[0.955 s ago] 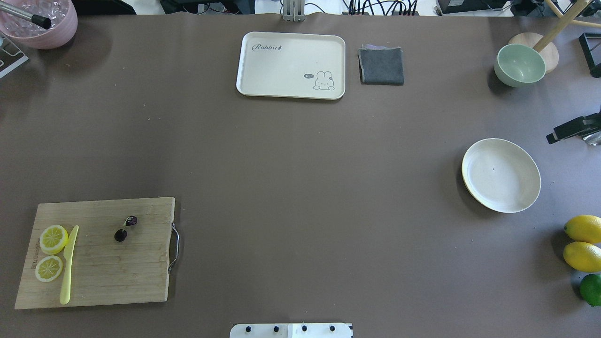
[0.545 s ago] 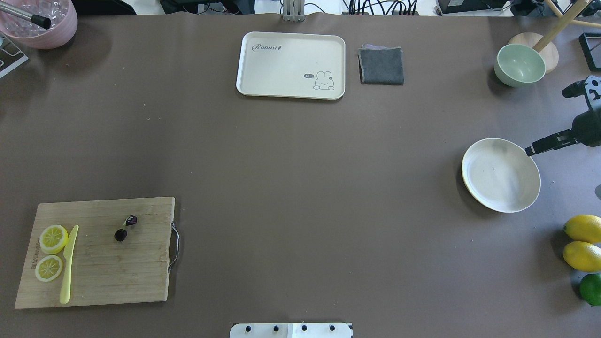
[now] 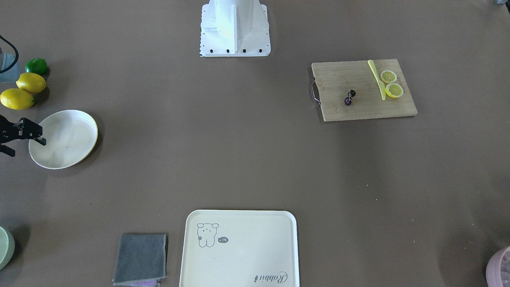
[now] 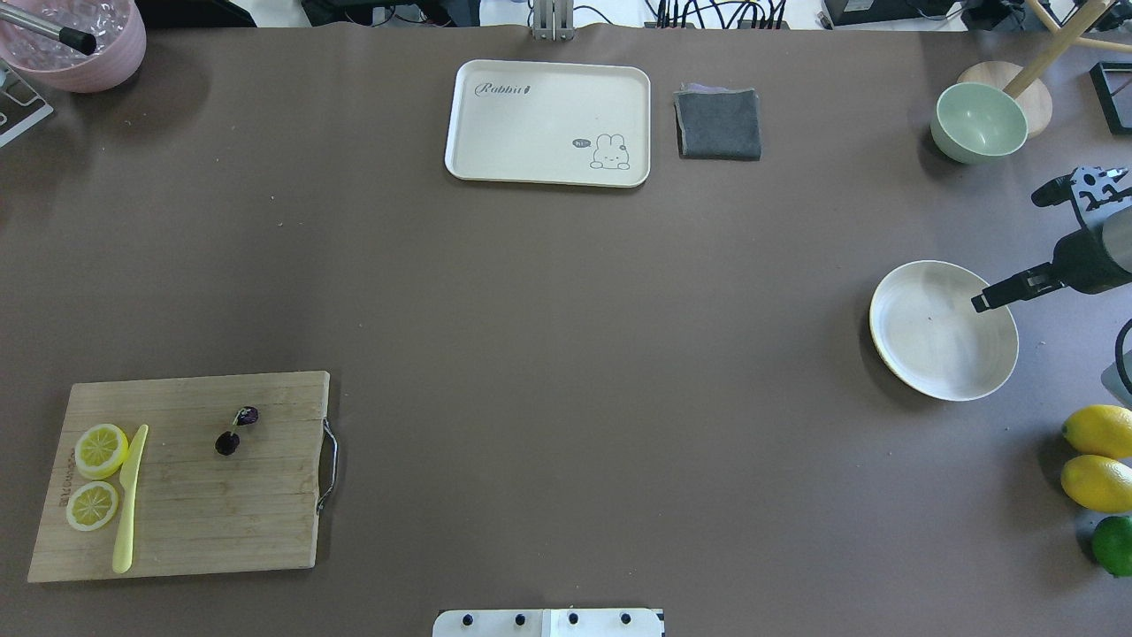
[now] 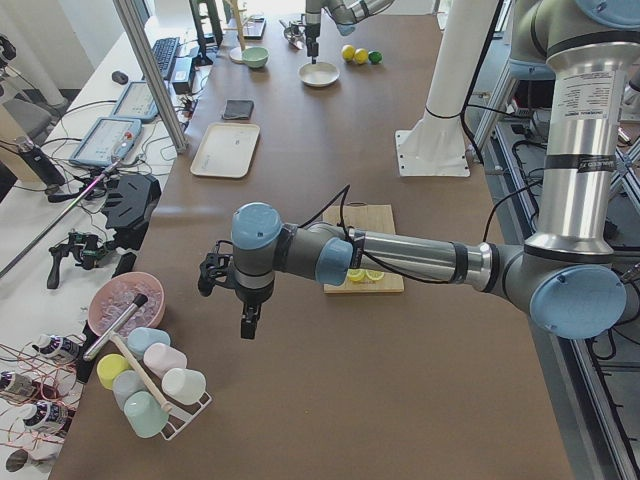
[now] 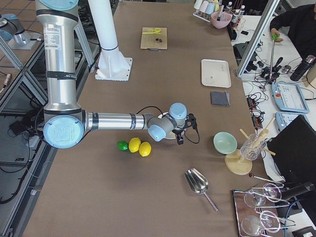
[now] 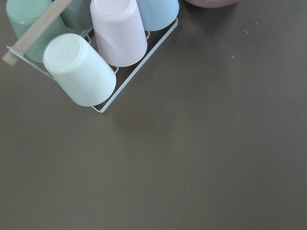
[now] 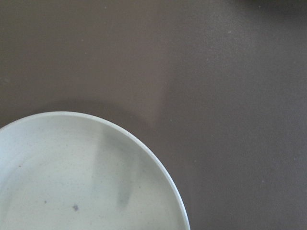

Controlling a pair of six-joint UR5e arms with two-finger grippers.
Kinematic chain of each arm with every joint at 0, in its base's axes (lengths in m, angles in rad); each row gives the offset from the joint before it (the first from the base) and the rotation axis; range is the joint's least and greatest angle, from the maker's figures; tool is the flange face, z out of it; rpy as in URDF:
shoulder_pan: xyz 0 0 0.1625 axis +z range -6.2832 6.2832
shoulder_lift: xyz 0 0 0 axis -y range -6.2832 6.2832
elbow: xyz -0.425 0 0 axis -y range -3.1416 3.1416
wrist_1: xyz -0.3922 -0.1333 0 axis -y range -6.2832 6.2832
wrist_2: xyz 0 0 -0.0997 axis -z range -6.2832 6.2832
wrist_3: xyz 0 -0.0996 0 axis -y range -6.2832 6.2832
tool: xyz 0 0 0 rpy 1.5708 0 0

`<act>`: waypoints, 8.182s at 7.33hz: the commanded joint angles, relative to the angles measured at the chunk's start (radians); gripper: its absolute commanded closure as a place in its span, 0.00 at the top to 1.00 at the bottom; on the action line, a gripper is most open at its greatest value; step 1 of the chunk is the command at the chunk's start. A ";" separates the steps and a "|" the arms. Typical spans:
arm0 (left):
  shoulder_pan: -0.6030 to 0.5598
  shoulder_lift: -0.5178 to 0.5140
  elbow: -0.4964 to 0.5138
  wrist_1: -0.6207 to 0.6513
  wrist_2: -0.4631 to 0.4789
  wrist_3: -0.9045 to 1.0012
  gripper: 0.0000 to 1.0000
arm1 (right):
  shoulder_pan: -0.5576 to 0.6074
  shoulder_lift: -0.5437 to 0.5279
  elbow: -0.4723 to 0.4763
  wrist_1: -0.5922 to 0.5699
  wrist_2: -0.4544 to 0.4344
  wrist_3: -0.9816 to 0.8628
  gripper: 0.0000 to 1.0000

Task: Place red cherry on plate
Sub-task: 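Reach the right gripper to the white plate's rim and grip it, then drag the white plate with the right gripper toward the table center, then release the plate and raise the right gripper while the left arm reaches out, then lower the left gripper onto the dark red cherry and grasp it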

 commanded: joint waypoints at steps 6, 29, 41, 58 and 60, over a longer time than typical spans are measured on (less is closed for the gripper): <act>0.000 0.001 0.003 -0.002 0.000 0.004 0.98 | -0.019 0.006 -0.013 0.001 -0.016 -0.003 0.00; 0.041 -0.107 0.000 -0.115 -0.123 -0.083 0.98 | -0.530 0.556 -0.019 -0.018 -0.401 0.778 0.50; 0.886 0.127 -0.486 -0.241 0.461 -0.810 0.90 | -0.164 0.308 0.185 -0.191 -0.091 0.555 1.00; 1.063 0.077 -0.377 -0.242 0.506 -0.803 0.56 | -0.170 0.283 0.203 -0.188 -0.128 0.560 1.00; 1.063 0.071 -0.371 -0.241 0.506 -0.806 0.36 | -0.170 0.283 0.203 -0.188 -0.128 0.560 1.00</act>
